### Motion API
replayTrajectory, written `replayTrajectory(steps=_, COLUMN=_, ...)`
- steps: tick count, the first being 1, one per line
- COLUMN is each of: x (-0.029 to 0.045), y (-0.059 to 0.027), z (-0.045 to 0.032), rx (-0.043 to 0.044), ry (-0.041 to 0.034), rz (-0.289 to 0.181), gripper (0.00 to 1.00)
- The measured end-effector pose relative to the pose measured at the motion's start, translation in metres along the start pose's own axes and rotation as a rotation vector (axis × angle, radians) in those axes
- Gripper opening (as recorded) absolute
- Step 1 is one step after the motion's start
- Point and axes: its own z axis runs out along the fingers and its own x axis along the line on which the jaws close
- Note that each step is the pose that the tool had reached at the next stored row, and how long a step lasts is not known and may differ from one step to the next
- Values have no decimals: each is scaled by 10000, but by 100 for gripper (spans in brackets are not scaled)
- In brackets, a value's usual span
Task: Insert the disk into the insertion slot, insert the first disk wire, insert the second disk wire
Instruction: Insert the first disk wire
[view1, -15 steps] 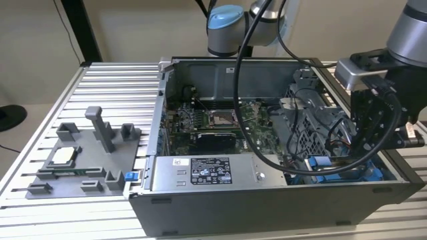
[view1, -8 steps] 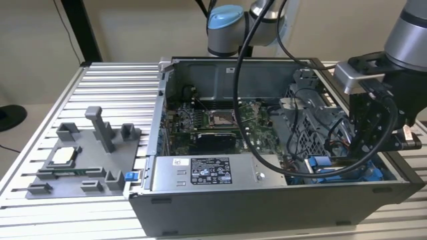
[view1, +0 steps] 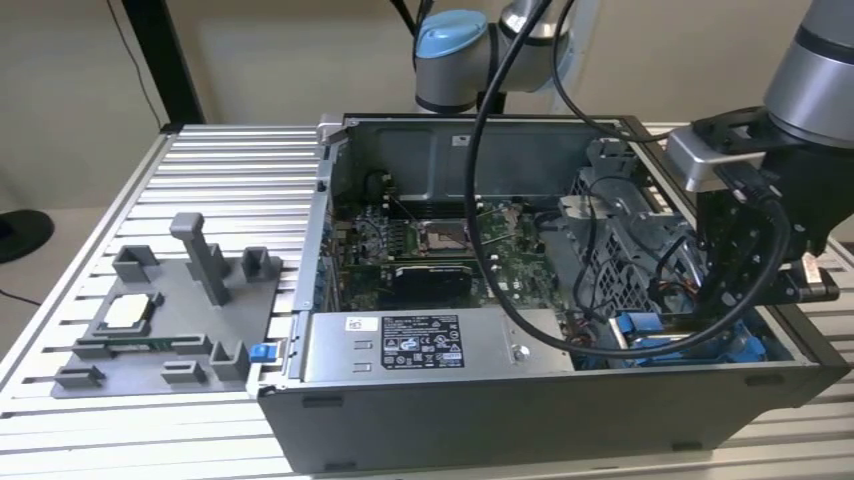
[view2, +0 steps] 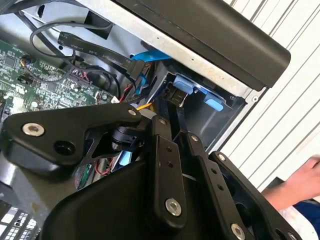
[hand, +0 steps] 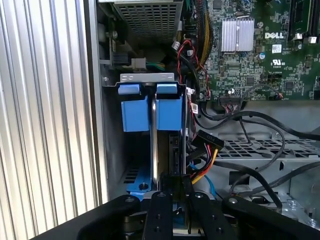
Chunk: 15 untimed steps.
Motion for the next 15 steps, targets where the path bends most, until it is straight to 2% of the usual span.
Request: replayTrajectory(steps=15, x=-5, y=14, z=33, rx=87, ry=-5, rz=-9, gripper=0)
